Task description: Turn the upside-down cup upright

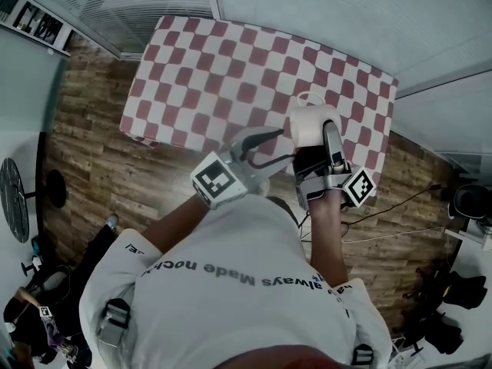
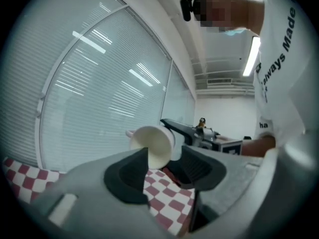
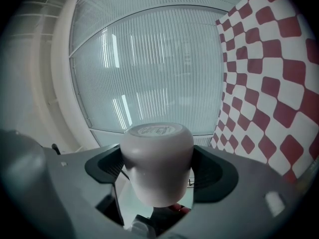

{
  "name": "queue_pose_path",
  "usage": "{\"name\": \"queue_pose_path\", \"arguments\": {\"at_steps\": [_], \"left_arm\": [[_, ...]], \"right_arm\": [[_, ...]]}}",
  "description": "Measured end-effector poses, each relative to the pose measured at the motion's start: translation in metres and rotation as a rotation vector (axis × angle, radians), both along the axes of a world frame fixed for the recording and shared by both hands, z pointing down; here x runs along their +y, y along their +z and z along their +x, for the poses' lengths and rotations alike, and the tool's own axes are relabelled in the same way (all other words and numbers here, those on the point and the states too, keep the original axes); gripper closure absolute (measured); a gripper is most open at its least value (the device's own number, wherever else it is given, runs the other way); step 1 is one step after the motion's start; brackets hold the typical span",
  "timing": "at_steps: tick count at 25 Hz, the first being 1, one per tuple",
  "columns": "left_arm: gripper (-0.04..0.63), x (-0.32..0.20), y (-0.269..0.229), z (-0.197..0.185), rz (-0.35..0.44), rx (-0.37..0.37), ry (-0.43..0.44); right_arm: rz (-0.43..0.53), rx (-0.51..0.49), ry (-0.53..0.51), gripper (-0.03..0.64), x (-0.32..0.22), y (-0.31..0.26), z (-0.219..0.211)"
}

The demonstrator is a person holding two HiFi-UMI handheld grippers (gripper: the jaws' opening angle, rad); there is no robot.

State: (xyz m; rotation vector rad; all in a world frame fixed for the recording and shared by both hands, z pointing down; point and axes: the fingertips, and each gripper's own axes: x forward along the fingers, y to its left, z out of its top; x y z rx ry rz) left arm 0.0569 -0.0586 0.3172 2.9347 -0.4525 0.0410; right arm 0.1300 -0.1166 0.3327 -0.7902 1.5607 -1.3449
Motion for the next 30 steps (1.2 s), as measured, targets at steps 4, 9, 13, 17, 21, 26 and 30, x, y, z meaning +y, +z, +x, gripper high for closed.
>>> {"name": "queue_pose_path", "arguments": {"at_steps": [4,9,13,17,21,26,30], "left_arm": [[0.383,0.001,-0.001,0.014,0.021,-0.015,0.025],[0.396,0.0,0.001,0.031,0.008,-0.007,0.064],[0.429,0.003,0.003,0.039,0.021,-0.018,0.078],[0.508,0.002,-0.001,0.041,0.044,-0.032,0.073],[0.563,0.007,-0.002,0.045,0.073,-0.067,0.106],[0.571,0.008,-0.001,0.048,0.076,-0.081,0.136],[0.572,0.01,-0.003,0.047,0.091,-0.079,0.153]], "right_arm": [[0.006,-0.006,0.001,0.193,0.001,-0.001,-0.001],[0.01,-0.031,-0.003,0.193,0.001,0.001,-0.002],[0.016,-0.041,-0.011,0.193,0.003,0.001,-0.004],[0.022,-0.039,-0.012,0.193,0.004,0.0,-0.004],[0.024,-0.058,-0.019,0.193,0.004,0.001,-0.003],[0.023,-0.07,-0.022,0.193,0.004,0.002,-0.002],[0.047,-0.07,-0.032,0.193,0.004,-0.002,-0.003]]}}
